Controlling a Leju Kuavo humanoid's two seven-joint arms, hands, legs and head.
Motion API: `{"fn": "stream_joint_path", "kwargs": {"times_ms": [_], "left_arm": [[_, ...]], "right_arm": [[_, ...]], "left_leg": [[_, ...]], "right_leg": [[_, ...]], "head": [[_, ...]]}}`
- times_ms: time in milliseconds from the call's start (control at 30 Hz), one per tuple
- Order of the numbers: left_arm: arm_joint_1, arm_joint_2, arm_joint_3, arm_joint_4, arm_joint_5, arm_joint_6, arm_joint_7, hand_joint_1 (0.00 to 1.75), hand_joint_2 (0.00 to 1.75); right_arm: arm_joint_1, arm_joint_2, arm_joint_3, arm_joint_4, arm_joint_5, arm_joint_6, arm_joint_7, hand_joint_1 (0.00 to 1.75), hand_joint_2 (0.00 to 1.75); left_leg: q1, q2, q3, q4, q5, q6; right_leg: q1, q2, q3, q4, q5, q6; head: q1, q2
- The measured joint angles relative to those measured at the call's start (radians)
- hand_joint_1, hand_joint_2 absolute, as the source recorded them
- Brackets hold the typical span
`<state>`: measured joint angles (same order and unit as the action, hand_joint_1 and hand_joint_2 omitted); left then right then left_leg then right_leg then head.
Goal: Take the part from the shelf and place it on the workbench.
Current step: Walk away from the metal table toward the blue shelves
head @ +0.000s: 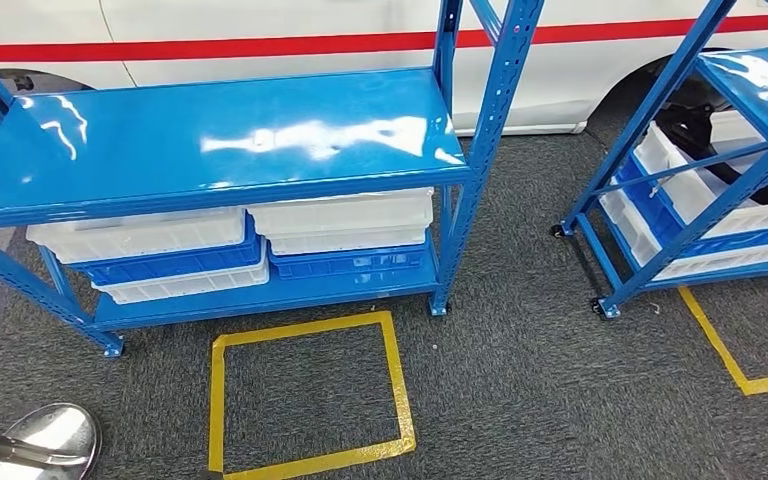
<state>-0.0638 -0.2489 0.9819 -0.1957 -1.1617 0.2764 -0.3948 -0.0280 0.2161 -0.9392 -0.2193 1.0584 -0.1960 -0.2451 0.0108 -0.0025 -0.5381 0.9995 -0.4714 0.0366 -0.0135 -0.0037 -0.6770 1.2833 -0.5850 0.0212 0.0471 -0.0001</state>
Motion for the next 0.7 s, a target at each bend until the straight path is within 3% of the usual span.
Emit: {"fn": "stream_joint_path", "kwargs": {"times_ms": [67, 133, 233, 300, 400, 433, 467, 500, 600, 633, 700], "left_arm": [[0.0, 0.0, 0.0, 0.0, 0.0, 0.0, 0.0, 0.0, 0.0], [-0.001, 0.0, 0.0, 0.0, 0.0, 0.0, 0.0, 0.0, 0.0], [-0.001, -0.001, 0.0, 0.0, 0.0, 0.001, 0.0, 0.0, 0.0], [-0.002, -0.001, 0.0, 0.0, 0.0, 0.001, 0.0, 0.0, 0.0], [-0.001, -0.001, 0.0, 0.0, 0.0, 0.001, 0.0, 0.0, 0.0], [-0.001, -0.001, 0.0, 0.0, 0.0, 0.001, 0.0, 0.0, 0.0], [0.0, -0.001, 0.0, 0.0, 0.0, 0.001, 0.0, 0.0, 0.0], [0.001, -0.001, 0.0, 0.0, 0.0, 0.001, 0.0, 0.0, 0.0], [-0.001, -0.001, 0.001, 0.0, 0.0, 0.002, 0.0, 0.0, 0.0], [-0.002, -0.001, 0.001, 0.0, 0.0, 0.002, 0.0, 0.0, 0.0], [-0.003, -0.001, 0.001, 0.0, -0.001, 0.002, 0.0, 0.0, 0.0]], "right_arm": [[0.0, -0.001, 0.0, 0.0, 0.002, 0.0, 0.0, 0.0, 0.0], [0.0, -0.002, 0.0, 0.0, 0.003, 0.0, 0.001, 0.0, 0.0], [-0.001, -0.002, 0.0, 0.0, 0.004, 0.0, 0.001, 0.0, 0.0], [-0.001, -0.002, 0.0, 0.0, 0.004, 0.0, 0.001, 0.0, 0.0], [0.0, -0.002, -0.001, 0.0, 0.004, 0.0, 0.001, 0.0, 0.0], [0.0, -0.002, -0.001, 0.0, 0.005, 0.0, 0.002, 0.0, 0.0], [0.0, -0.002, -0.001, 0.0, 0.006, -0.001, 0.004, 0.0, 0.0], [0.0, -0.002, -0.001, 0.0, 0.007, -0.001, 0.007, 0.0, 0.0], [0.0, -0.002, -0.001, 0.0, 0.009, -0.001, 0.013, 0.0, 0.0], [0.0, -0.002, -0.001, 0.0, 0.009, -0.001, 0.013, 0.0, 0.0], [-0.001, -0.002, -0.001, 0.0, 0.01, -0.001, 0.014, 0.0, 0.0]], "left_leg": [[0.0, -0.004, 0.004, 0.002, -0.004, -0.005], [-0.003, -0.005, 0.004, 0.008, -0.009, -0.013], [-0.005, -0.005, 0.003, 0.008, -0.011, -0.029], [-0.002, -0.004, -0.01, 0.036, -0.034, -0.04], [0.001, -0.003, -0.09, 0.21, -0.126, -0.051], [0.001, -0.003, -0.117, 0.267, -0.145, -0.053], [0.001, -0.003, -0.129, 0.293, -0.144, -0.054], [0.001, -0.003, -0.123, 0.279, -0.123, -0.053], [-0.001, -0.001, -0.032, 0.084, -0.026, -0.043], [-0.003, -0.001, -0.01, 0.038, -0.012, -0.039], [-0.007, -0.002, -0.001, 0.011, -0.012, -0.031]], "right_leg": [[-0.002, 0.001, 0.068, -0.138, 0.07, -0.004], [0.001, 0.004, 0.113, -0.236, 0.102, -0.013], [0.004, 0.003, 0.115, -0.251, 0.102, -0.028], [0.001, 0.001, 0.117, -0.259, 0.107, -0.041], [0.001, -0.003, 0.116, -0.262, 0.109, -0.053], [0.002, -0.003, 0.115, -0.261, 0.109, -0.054], [0.003, -0.004, 0.116, -0.261, 0.108, -0.054], [0.003, -0.004, 0.117, -0.26, 0.108, -0.054], [0.005, -0.003, 0.121, -0.256, 0.104, -0.049], [0.007, -0.003, 0.121, -0.255, 0.103, -0.045], [0.01, -0.003, 0.118, -0.254, 0.104, -0.035]], "head": [[0.0, 0.0], [0.0, 0.0], [-0.001, 0.0], [-0.001, 0.0], [-0.001, 0.0], [-0.001, 0.0], [-0.001, 0.0], [-0.001, 0.0], [-0.001, 0.0], [-0.001, 0.0], [0.0, 0.0]]}}
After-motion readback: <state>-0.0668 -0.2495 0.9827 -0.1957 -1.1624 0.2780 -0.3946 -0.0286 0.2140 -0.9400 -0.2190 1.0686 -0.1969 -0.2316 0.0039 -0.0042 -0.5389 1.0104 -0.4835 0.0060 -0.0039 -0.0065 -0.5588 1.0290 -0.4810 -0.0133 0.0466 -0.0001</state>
